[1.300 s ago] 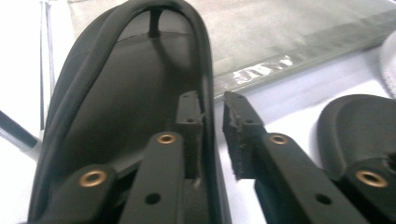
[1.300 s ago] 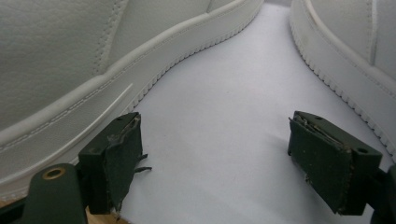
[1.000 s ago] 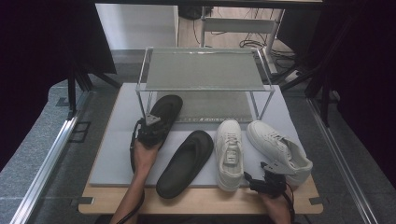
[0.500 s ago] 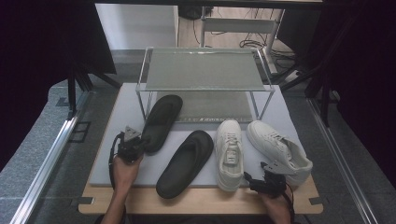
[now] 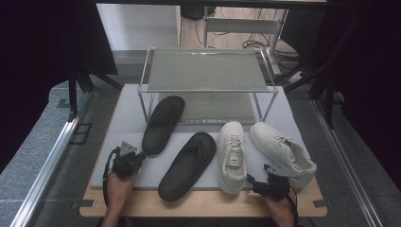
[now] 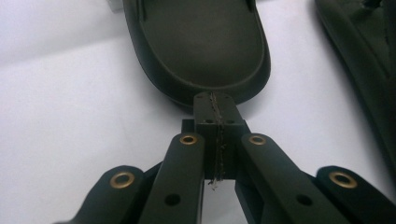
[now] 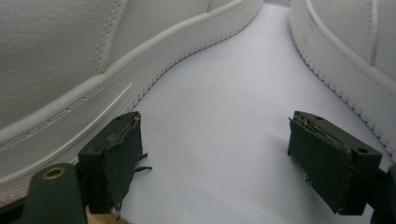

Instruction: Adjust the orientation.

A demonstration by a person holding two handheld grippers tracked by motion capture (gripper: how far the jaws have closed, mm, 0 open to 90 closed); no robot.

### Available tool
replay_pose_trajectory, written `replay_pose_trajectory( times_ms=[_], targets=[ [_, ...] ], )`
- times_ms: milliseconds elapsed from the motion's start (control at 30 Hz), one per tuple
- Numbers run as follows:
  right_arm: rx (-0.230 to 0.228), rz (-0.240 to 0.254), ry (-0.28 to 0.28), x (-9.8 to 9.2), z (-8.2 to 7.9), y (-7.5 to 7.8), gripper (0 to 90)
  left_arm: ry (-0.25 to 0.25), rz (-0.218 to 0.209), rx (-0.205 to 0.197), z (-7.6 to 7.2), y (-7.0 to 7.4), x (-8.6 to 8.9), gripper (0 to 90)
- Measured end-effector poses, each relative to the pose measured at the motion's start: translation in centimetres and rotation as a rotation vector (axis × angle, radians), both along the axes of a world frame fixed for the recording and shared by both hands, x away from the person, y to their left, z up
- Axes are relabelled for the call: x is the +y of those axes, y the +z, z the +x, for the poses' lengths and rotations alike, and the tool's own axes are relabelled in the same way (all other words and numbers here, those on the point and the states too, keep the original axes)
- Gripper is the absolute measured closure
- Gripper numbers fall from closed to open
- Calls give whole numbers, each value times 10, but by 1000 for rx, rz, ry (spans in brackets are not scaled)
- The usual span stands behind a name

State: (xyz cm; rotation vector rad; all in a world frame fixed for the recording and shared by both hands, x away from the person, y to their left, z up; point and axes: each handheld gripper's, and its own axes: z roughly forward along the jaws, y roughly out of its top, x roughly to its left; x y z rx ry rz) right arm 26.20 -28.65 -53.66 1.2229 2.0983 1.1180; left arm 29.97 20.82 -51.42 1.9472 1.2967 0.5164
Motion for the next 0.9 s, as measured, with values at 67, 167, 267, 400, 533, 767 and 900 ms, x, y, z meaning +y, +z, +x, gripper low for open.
replay_pose_trajectory(
  times_ms=[67, 167, 267, 400, 533, 767, 900],
  targets=[
    [0, 0, 0, 0, 0, 0, 175, -3, 10, 11, 3, -2, -2, 899],
    [1, 2, -1, 0, 0, 0, 176, -4, 11, 13, 7, -2, -4, 899],
    [0, 1, 0, 0, 0, 0, 176, -6, 20, 12, 11, -1, -7, 899],
    [0, 1, 0, 0, 0, 0, 176, -20, 23, 11, 17, -1, -13, 898],
    [1, 2, -1, 0, 0, 0, 176, -31, 17, 1, 25, 1, -21, 898],
    [1, 2, 0, 0, 0, 0, 176, -44, 6, -26, 39, 5, -33, 899],
    [0, 2, 0, 0, 0, 0, 176, -46, 2, -38, 46, 7, -38, 899]
  ],
)
